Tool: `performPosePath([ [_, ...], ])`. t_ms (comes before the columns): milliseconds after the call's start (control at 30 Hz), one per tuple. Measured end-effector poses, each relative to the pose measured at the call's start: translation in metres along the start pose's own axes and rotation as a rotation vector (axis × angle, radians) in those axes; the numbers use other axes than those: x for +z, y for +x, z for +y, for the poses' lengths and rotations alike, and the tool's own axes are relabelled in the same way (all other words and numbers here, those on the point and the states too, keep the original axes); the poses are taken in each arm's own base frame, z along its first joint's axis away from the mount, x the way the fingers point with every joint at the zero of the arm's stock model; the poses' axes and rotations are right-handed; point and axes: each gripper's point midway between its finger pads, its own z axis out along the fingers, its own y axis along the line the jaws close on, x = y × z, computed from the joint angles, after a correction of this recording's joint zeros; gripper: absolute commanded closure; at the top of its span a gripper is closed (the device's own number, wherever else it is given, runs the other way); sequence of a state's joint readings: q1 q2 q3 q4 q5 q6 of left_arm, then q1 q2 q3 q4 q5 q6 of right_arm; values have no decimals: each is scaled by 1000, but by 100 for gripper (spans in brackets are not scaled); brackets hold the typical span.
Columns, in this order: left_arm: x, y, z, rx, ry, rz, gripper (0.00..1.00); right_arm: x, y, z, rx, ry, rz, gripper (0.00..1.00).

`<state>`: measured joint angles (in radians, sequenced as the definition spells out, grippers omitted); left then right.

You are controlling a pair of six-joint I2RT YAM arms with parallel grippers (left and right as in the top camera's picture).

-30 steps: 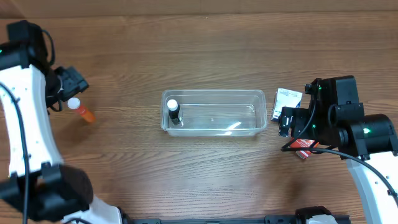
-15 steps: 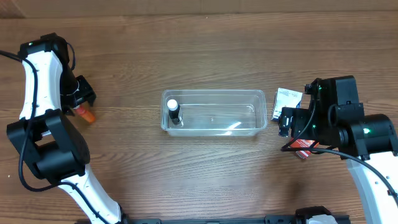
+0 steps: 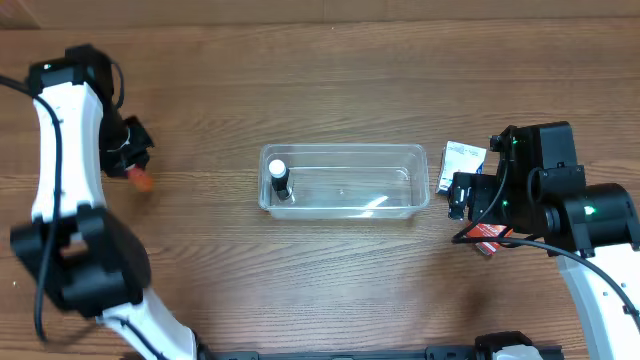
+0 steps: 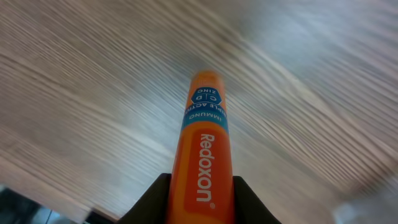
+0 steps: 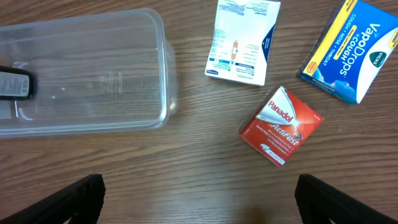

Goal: Pack container
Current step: 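Place the Redoxon tube upright beside the bottle in the container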

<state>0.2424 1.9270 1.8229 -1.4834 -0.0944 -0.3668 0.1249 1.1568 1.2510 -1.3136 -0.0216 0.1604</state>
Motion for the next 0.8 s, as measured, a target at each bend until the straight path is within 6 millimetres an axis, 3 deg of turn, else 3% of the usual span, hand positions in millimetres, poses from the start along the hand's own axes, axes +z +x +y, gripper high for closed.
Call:
performPosePath([
  [67,-63,31,-29,91,116,-139,94,0,0,0,0,0,0,0],
  [133,-114,82,-55,231,215,-230,94,0,0,0,0,0,0,0],
  [233,-141,143,-82,427,281,-253,94,0,0,0,0,0,2,0],
  [300,-141,163,-101,512,291,-243,94,0,0,0,0,0,1,0],
  [400,-126,183,-125,582,290,-218,93,0,1,0,0,0,5,0],
  [600,-63,185,-144,569,249,-159,92,0,1,0,0,1,6,0],
  [700,-43,185,-146,560,235,-142,92,0,2,0,0,1,6,0],
  [800,-36,182,-151,559,227,-138,92,0,2,0,0,1,6,0],
])
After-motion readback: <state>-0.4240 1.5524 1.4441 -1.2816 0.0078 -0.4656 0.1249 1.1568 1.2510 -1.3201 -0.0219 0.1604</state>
